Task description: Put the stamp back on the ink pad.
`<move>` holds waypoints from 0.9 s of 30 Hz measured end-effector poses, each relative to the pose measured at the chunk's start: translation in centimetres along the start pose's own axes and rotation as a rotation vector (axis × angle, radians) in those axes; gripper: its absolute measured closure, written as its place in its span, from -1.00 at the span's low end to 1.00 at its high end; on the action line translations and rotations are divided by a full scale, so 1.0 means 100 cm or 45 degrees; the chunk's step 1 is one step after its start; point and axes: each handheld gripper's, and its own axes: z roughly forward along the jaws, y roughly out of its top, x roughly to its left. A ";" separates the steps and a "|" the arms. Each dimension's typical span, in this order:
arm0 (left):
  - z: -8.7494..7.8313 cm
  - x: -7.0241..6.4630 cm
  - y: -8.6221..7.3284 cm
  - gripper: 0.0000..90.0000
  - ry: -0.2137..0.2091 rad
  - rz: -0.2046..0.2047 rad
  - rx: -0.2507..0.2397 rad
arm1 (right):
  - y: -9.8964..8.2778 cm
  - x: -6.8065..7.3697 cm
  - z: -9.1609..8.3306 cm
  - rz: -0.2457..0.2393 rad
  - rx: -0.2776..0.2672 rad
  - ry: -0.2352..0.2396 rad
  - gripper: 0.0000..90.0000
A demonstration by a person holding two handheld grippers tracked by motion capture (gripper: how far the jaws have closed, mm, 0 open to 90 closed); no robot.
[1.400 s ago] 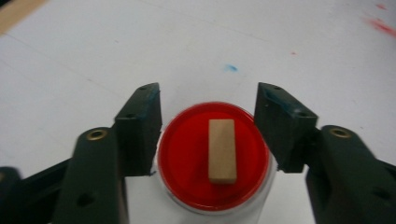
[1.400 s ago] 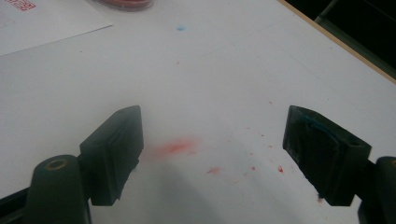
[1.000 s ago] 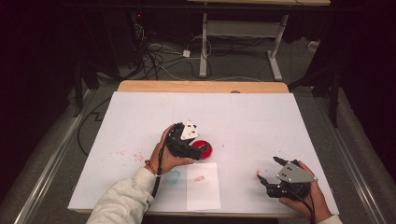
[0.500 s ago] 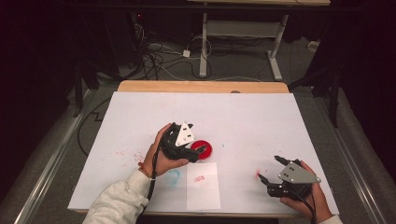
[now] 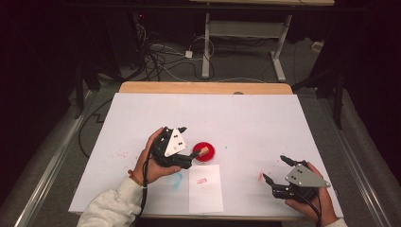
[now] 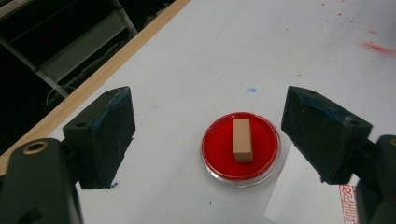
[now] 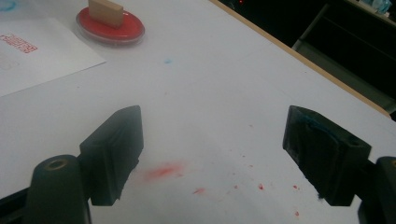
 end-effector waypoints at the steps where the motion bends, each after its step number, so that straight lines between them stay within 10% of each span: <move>1: -0.002 0.000 -0.001 -0.62 0.001 0.002 0.004 | 0.000 0.000 0.000 0.002 -0.003 -0.002 -0.55; 27: -0.041 -0.006 -0.047 -0.62 0.113 0.037 0.027 | 0.004 -0.001 -0.004 0.019 -0.039 -0.024 -0.55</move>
